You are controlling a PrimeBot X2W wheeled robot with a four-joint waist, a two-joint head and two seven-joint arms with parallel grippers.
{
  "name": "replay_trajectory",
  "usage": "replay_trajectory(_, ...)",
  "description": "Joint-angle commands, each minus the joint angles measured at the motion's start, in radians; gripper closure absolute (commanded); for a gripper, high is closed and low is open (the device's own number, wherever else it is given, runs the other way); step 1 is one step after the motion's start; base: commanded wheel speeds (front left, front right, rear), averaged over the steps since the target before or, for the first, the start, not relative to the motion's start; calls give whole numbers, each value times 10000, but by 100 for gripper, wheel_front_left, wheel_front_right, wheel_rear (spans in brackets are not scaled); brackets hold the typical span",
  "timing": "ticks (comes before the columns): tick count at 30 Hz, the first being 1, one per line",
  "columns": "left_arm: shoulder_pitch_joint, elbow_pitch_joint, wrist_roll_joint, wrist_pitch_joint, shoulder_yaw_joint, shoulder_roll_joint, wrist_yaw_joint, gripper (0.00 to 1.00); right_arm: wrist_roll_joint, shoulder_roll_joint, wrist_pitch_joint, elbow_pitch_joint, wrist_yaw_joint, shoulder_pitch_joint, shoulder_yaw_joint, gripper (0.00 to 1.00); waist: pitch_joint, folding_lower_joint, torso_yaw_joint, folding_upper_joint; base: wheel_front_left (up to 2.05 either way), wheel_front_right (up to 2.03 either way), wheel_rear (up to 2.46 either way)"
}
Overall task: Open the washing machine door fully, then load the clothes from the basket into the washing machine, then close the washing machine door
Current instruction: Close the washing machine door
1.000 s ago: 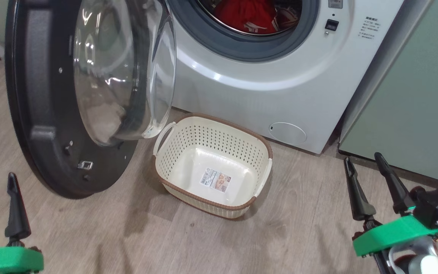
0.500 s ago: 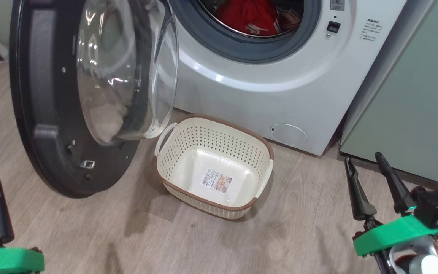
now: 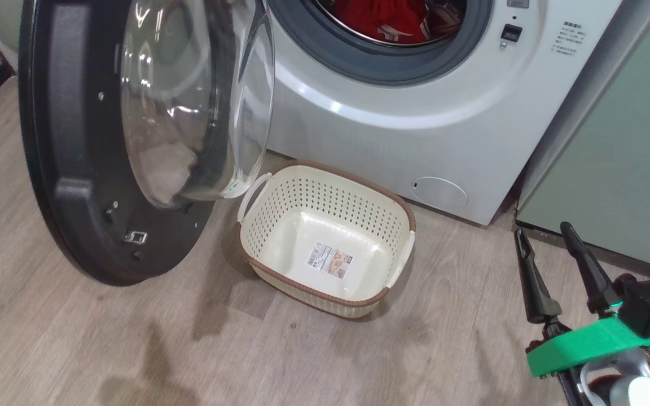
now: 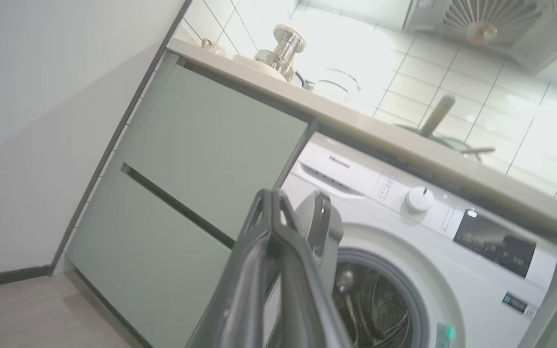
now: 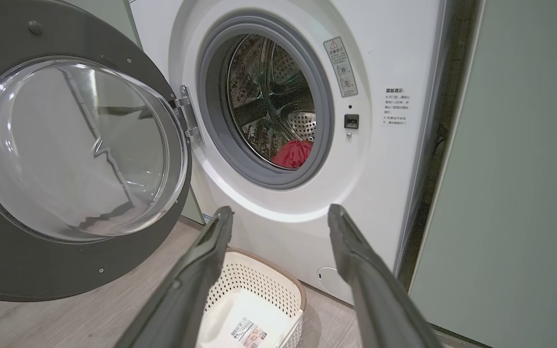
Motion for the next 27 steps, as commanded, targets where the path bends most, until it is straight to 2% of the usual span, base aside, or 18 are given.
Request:
replay_trajectory(1,-930,-202,-943,344,703,506,-143,100,-79,-79,21,-405,0,-342,200,0,57,0,-22,0,0,0,0)
replay_trajectory(5,-2193,992,-3804,1631,1444,1007,-243,100,-90,-79,20,-437,0,-436,198,0,205,0,-140,0,0,0,0)
replay_trajectory(7,-2609,1812,-4891,2357,1692,1322,-153,100,-87,-79,12,-434,0,-474,188,0,271,0,-221,0,0,0,0)
replay_trajectory(12,-3056,3700,-6492,3779,1937,1821,105,100,-89,-79,-4,-417,0,-538,181,0,447,0,-430,0,0,0,0)
replay_trajectory(14,-3080,4358,-7203,4425,1894,1696,-7,100,-105,-79,-19,-422,0,-581,146,0,539,0,-500,0,0,0,0)
replay_trajectory(19,-2796,4801,-7882,5207,1590,1197,-339,100,-103,-79,-9,-434,0,-612,107,0,641,0,-504,0,0,0,0)
replay_trajectory(27,-2290,4795,-8204,5781,1212,594,-603,100,-146,-79,14,-431,0,-689,163,0,664,0,-511,0,0,0,0)
